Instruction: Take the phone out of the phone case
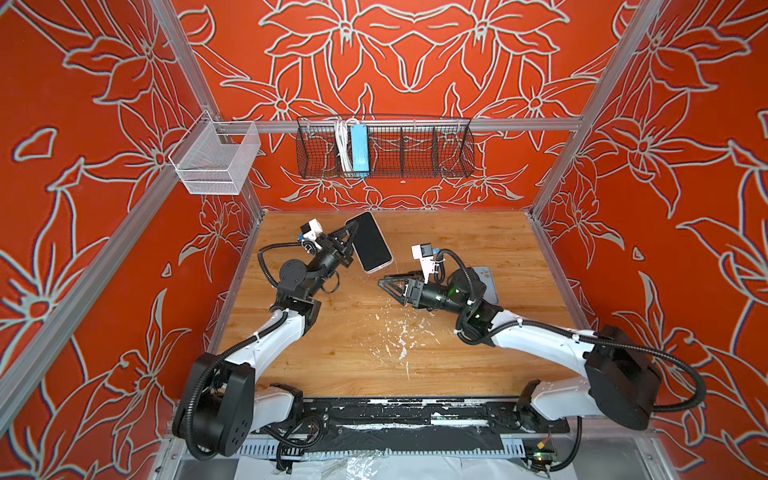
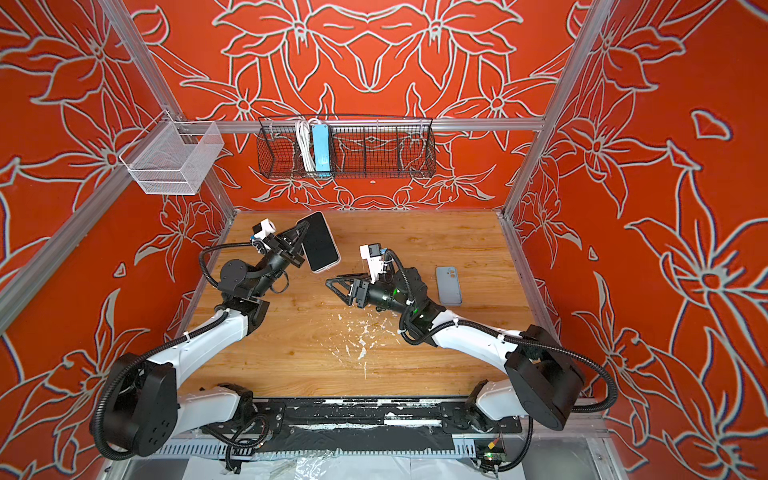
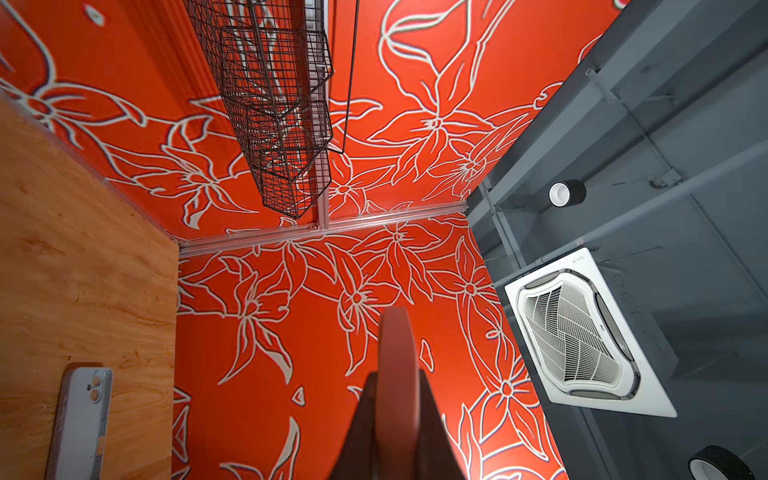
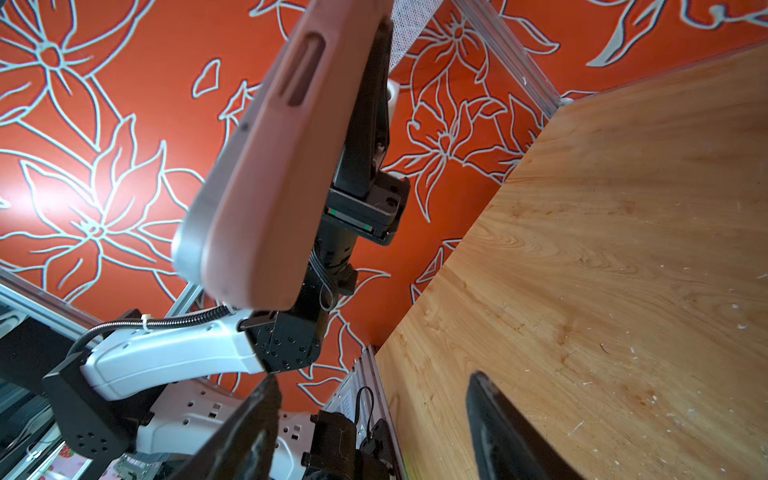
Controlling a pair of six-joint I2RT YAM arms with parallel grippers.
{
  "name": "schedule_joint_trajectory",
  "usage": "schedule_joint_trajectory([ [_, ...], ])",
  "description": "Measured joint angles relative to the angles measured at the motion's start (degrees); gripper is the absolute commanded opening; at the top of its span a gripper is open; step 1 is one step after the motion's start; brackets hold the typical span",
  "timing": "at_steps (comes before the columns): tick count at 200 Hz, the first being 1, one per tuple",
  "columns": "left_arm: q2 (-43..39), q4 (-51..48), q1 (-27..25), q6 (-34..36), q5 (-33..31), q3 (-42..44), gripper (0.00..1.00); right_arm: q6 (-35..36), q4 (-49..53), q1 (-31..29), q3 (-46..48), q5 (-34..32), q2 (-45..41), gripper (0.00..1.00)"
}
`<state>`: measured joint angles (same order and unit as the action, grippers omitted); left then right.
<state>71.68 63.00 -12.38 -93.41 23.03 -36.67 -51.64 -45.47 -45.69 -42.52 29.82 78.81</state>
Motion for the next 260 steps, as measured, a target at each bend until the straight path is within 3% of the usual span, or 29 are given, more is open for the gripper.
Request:
schedule_joint_trajectory([
  [44,0.07,-0.37,0.00,0.61,0.20,0.28,0.00,0.37,-0.11,0.26,-0.98,2.34,-0.09,0.72],
  [260,-0.70,-0.74,0.00,0.68,0.39,1.22,0.00,-0.72,-2.82,1.84,-2.82,-0.39,2.29,0.71],
])
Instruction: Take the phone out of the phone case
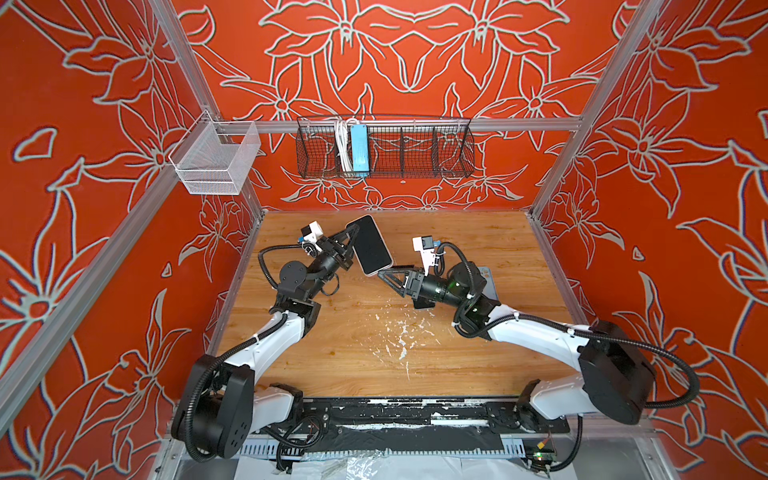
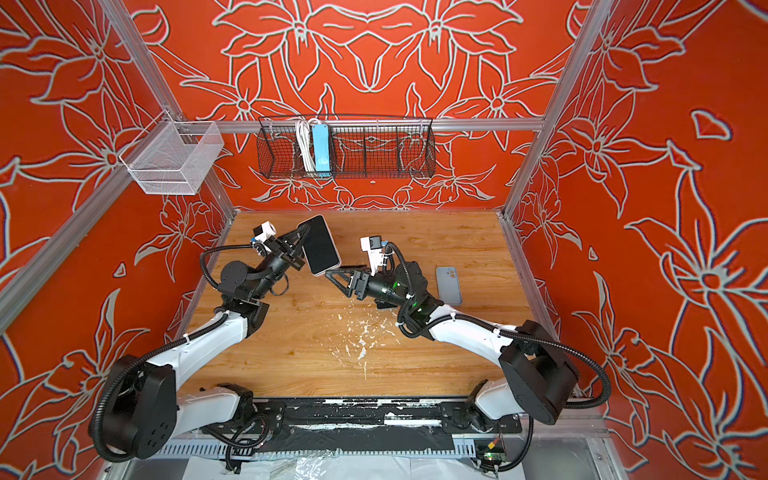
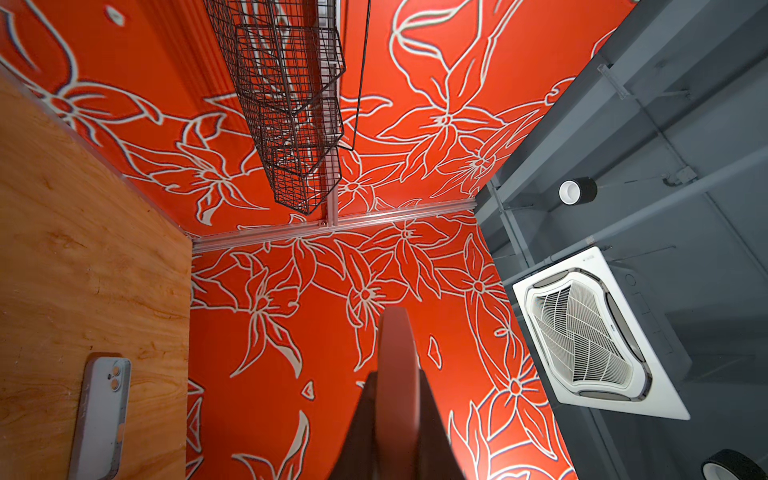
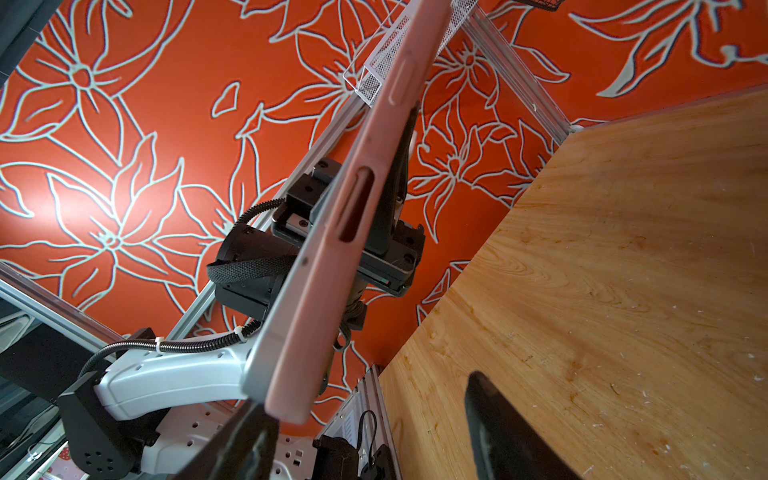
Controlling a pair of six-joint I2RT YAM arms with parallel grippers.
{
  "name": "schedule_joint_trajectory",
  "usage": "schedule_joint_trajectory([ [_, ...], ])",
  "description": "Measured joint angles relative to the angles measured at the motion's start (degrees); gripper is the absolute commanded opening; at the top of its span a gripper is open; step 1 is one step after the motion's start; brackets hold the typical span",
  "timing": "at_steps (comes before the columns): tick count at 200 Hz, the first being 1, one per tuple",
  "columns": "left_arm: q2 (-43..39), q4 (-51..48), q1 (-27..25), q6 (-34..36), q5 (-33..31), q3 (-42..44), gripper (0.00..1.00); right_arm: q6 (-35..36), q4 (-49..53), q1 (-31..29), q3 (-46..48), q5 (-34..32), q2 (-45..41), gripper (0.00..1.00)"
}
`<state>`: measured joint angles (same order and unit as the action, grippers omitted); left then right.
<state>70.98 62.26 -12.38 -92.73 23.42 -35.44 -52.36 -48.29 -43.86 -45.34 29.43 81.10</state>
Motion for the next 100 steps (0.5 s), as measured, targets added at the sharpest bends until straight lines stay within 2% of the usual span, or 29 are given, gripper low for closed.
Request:
schedule_joint_trajectory([
  [100,-0.11,-0.26,-0.94,-0.02,-2.27,-0.02,0.00,-0.90,-1.42,1.05,0.00,0.24,0.33,0.66],
])
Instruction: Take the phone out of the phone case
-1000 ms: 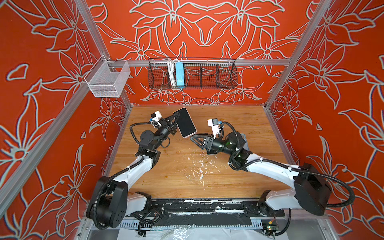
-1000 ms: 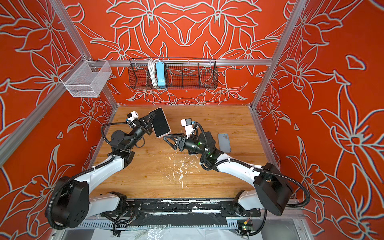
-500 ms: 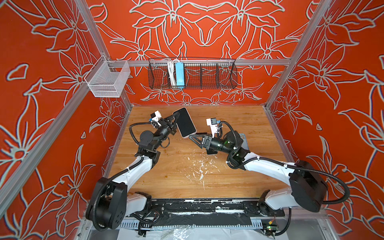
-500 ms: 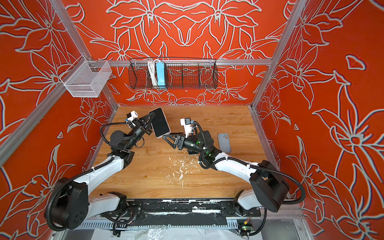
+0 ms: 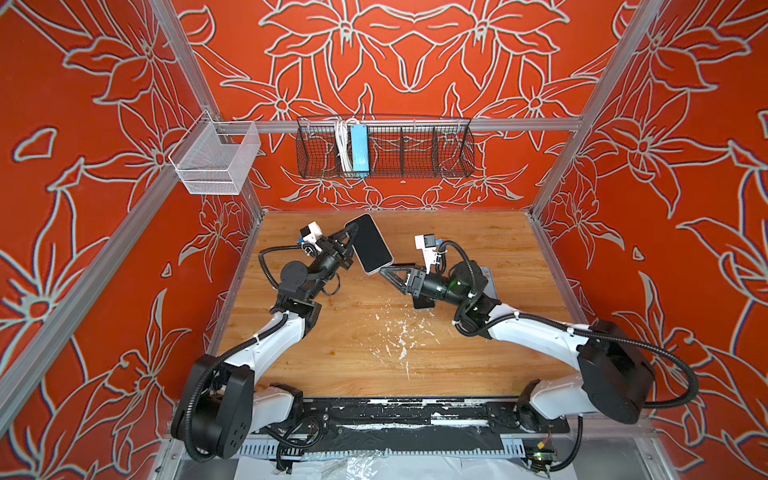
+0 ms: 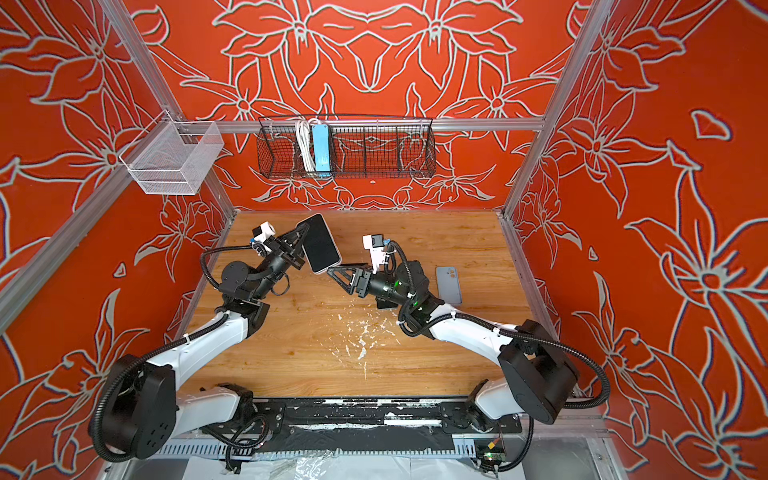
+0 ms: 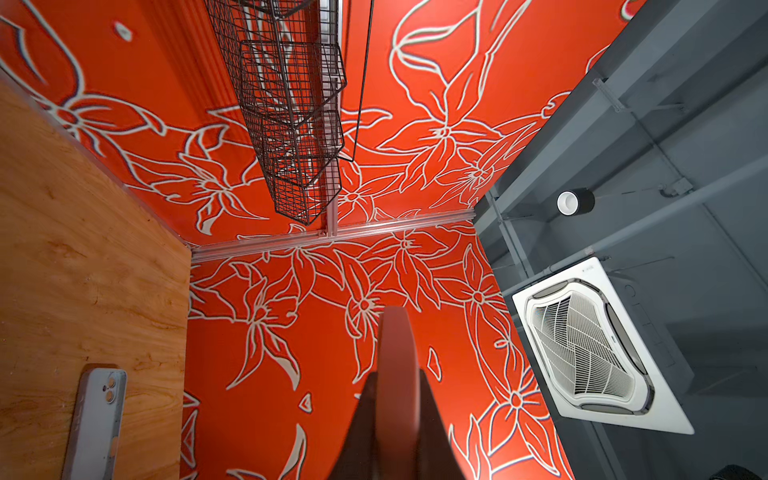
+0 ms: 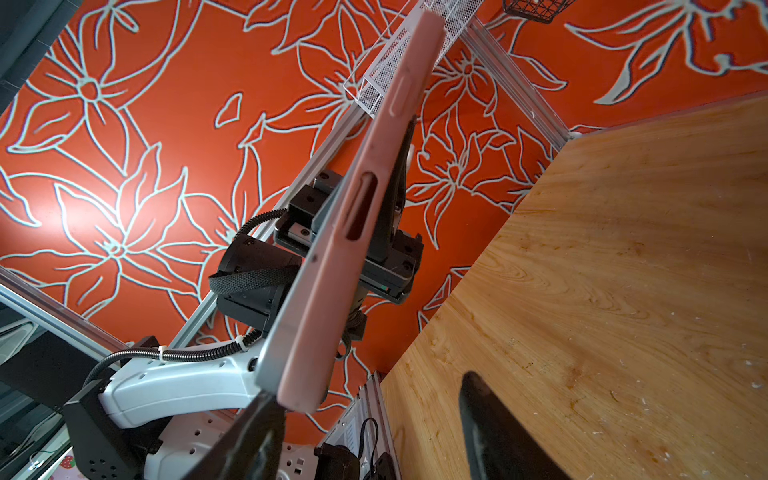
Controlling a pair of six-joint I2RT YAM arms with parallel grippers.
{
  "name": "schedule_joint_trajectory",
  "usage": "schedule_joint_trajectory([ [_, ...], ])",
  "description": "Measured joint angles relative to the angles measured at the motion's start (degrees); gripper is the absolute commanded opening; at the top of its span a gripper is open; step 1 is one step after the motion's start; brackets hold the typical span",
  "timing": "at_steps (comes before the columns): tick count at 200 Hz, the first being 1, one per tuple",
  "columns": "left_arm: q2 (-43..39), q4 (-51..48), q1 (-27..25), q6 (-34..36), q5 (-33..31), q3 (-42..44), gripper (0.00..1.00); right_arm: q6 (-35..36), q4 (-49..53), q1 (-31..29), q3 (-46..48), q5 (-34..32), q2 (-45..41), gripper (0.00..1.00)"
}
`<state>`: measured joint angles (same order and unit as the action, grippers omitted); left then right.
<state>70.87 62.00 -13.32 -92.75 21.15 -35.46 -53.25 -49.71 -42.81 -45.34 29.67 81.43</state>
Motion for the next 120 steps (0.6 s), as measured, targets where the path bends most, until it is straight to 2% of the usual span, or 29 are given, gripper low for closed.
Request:
schedule_joint_trajectory([
  [120,-0.70,-0.44,-1.75,0.09,-3.80,-0.11,0.00,-1.22,-4.15,1.20,0.15,2.16,1.60,0.66],
])
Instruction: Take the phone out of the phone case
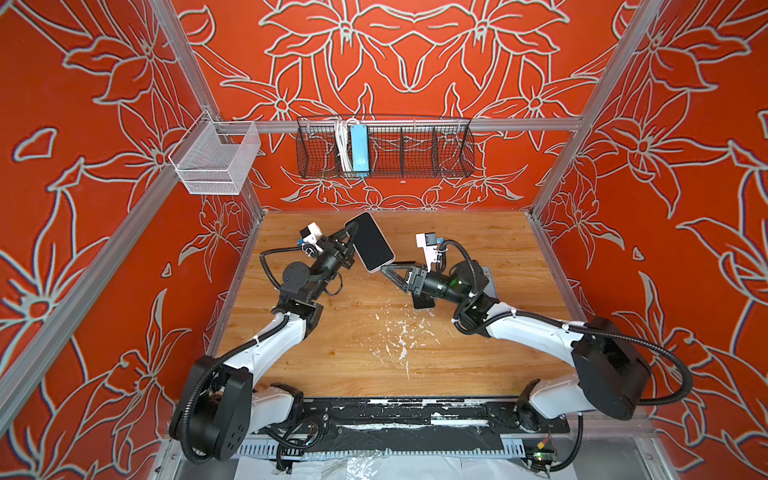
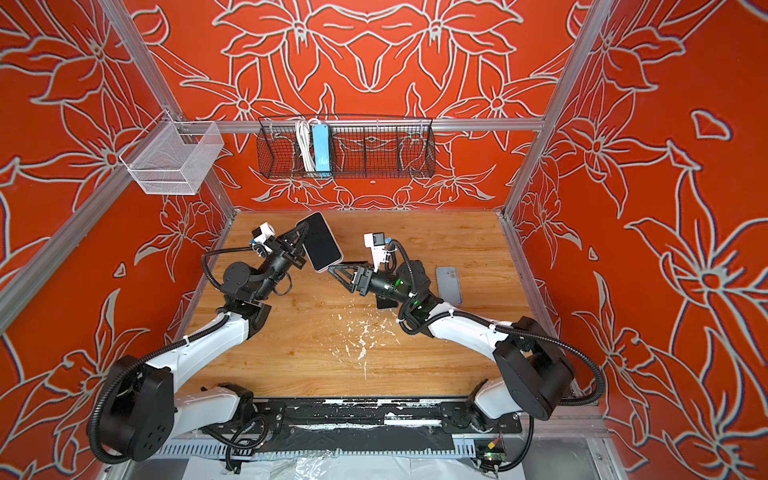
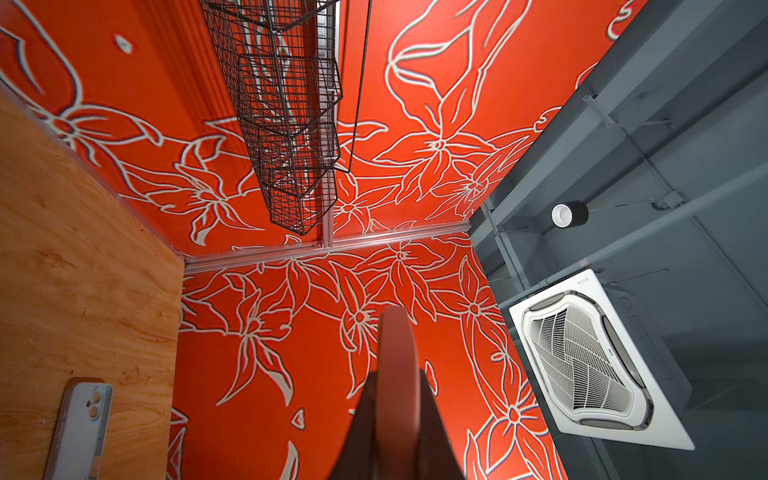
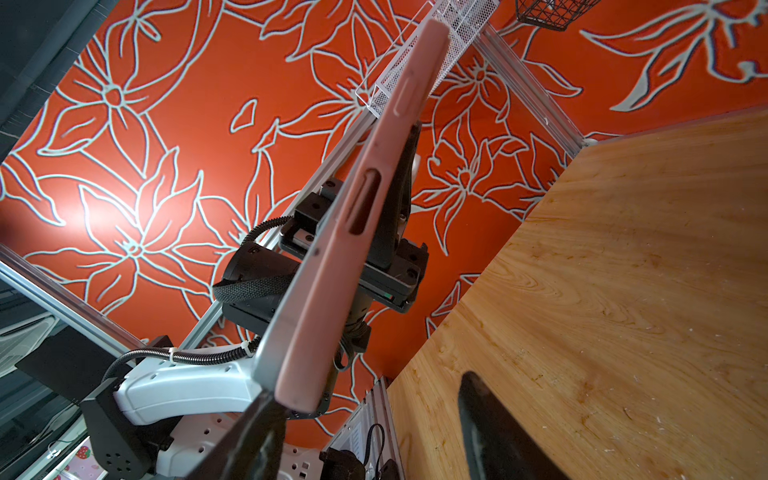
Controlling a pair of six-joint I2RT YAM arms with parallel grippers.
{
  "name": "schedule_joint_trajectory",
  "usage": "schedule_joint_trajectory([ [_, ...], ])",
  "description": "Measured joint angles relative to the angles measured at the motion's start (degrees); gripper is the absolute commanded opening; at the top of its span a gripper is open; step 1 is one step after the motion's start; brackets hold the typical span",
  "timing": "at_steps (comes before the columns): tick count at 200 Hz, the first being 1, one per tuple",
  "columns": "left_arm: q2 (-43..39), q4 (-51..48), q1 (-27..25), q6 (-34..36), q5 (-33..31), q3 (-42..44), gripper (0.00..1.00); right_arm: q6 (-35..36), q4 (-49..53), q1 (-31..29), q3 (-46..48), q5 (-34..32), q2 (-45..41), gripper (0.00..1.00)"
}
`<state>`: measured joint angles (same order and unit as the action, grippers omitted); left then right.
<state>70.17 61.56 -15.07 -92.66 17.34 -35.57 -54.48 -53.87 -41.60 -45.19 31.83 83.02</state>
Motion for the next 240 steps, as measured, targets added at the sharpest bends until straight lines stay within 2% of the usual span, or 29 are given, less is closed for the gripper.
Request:
schedule_joint_trajectory([
  [135,0.07,-2.38,-1.01,0.81,-0.26,0.00,0.00,0.02,-2.80,1.36,2.97,0.57,-0.02,0.68],
  [193,0.61,-2.38,-1.53,0.79,0.85,-1.53,0.00,1.86,-1.64,1.64,3.63,0.11,-2.08,0.68],
  [240,0.61,0.17,-2.08,-0.70,2.93,-3.45,0.00,2.34,2.38,2.97,5.20,-2.73,-1.99,0.68],
])
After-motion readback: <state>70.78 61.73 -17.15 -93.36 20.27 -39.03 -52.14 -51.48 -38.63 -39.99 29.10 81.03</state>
